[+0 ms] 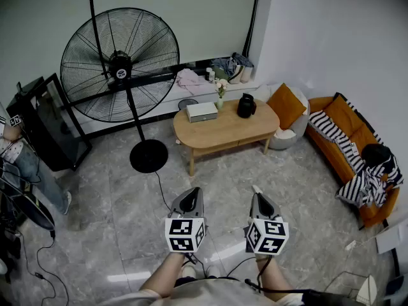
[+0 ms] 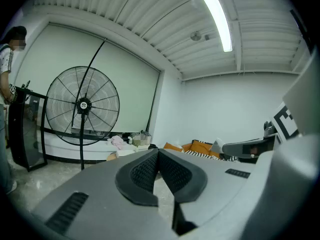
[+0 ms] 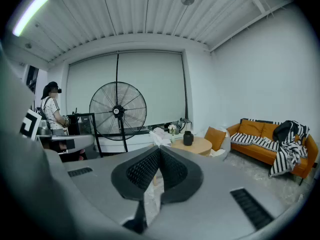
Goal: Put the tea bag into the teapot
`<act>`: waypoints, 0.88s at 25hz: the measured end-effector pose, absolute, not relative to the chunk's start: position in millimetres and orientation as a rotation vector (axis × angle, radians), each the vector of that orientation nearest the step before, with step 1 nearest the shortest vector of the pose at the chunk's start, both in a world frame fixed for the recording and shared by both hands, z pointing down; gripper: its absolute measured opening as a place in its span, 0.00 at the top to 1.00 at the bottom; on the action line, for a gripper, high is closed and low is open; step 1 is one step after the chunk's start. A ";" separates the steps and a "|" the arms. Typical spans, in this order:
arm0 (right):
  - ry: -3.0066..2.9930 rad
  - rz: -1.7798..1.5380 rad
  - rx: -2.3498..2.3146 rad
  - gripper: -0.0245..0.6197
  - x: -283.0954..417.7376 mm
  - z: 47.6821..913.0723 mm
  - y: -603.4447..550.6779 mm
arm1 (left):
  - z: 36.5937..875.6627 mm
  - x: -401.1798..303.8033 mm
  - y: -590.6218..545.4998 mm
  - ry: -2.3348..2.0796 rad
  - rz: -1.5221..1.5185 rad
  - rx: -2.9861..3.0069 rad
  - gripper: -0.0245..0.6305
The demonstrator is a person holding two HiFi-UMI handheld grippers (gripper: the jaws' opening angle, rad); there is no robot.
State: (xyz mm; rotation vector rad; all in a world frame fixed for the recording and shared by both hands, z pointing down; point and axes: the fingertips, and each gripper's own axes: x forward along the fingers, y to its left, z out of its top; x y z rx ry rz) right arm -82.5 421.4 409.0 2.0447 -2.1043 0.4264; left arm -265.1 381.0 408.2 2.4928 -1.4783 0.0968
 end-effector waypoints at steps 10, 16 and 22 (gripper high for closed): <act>-2.143 0.452 2.025 0.91 -78.4 413.0 415.9 | 413.0 -254.2 377.5 -1.480 0.113 2.493 0.96; -2.149 0.485 2.035 0.91 -53.1 415.5 408.7 | 412.1 -230.9 369.7 -1.477 0.127 2.512 0.96; -2.136 0.489 2.027 0.91 -20.6 417.8 400.8 | 409.9 -199.3 360.7 -1.465 0.115 2.515 0.96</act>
